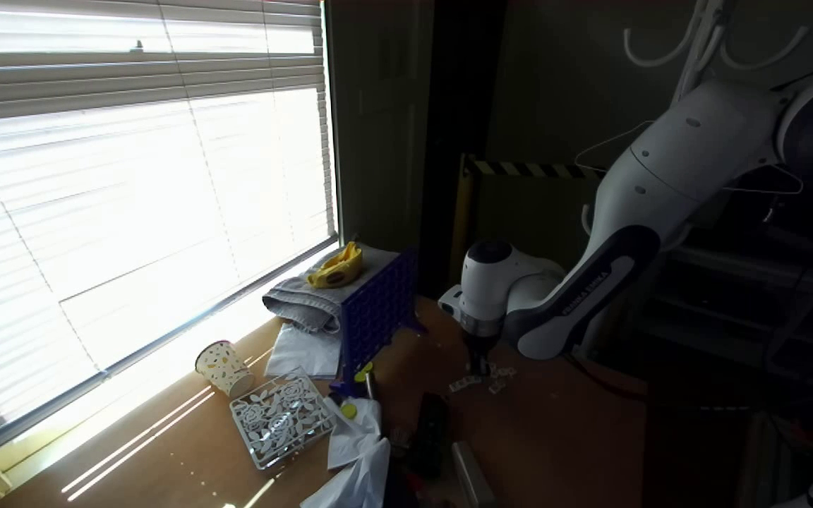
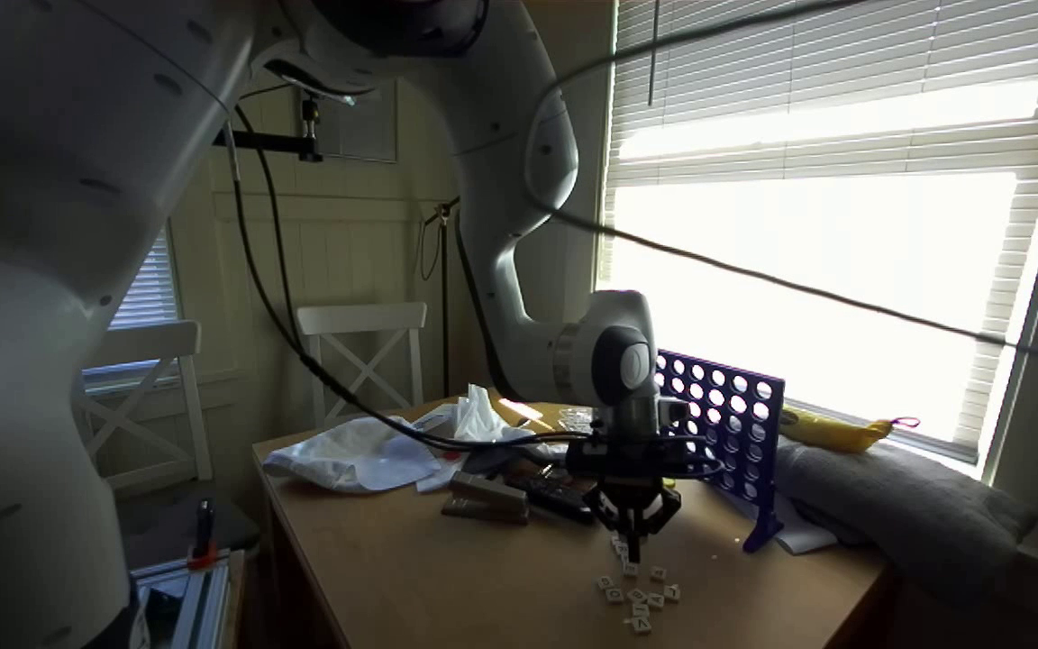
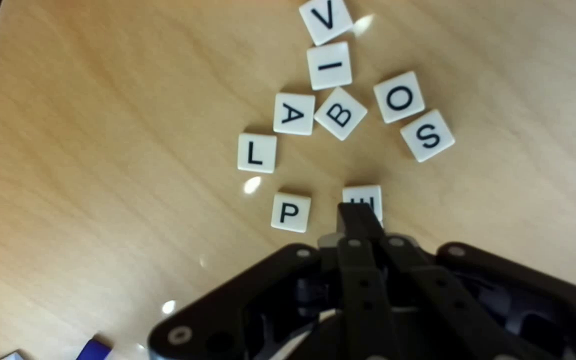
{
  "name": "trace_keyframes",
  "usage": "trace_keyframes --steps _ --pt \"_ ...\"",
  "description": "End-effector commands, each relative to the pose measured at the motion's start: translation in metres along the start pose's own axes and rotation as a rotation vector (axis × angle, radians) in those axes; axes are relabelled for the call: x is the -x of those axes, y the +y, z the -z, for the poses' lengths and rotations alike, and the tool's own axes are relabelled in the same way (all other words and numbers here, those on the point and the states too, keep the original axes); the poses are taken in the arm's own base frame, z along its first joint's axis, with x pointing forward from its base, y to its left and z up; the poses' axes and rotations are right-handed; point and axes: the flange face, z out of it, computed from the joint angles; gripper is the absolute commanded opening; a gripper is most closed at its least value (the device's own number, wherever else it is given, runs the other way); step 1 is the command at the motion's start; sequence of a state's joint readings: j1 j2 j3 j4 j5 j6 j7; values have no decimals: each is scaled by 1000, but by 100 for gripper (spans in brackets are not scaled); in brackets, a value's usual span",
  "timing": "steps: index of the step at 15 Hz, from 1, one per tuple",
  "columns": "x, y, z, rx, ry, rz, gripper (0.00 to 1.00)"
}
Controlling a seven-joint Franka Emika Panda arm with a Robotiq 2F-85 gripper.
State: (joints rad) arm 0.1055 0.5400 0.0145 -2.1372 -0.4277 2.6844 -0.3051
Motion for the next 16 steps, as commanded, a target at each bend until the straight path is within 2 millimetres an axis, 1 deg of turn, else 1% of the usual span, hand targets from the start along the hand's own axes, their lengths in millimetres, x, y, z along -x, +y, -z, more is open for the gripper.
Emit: trace_keyframes --steps 1,7,13,16 --pt "8 -3 16 -9 -8 -10 0" --pt "5 1 27 -47 57 -172 0" --pt "5 4 41 -128 120 -419 0" --pt "8 5 48 -148 150 -541 0"
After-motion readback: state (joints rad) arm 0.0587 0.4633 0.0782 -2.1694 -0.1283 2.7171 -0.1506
